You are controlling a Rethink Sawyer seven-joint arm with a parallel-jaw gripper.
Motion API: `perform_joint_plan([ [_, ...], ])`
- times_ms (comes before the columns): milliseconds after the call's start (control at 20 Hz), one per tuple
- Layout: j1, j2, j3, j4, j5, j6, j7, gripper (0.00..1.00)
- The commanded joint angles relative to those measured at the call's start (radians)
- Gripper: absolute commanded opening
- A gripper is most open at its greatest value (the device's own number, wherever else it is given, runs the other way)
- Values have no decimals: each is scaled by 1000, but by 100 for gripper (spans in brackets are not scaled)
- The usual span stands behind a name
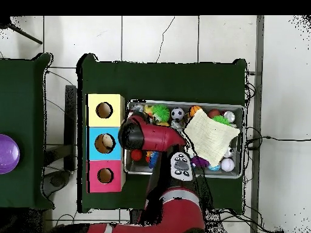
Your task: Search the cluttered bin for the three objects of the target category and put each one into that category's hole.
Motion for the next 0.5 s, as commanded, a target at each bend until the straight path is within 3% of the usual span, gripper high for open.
perform_joint_plan([
  [50, 6, 1, 162, 33, 35, -66, 192, 100],
  [500, 27, 70, 161, -14, 51, -110, 195, 100],
])
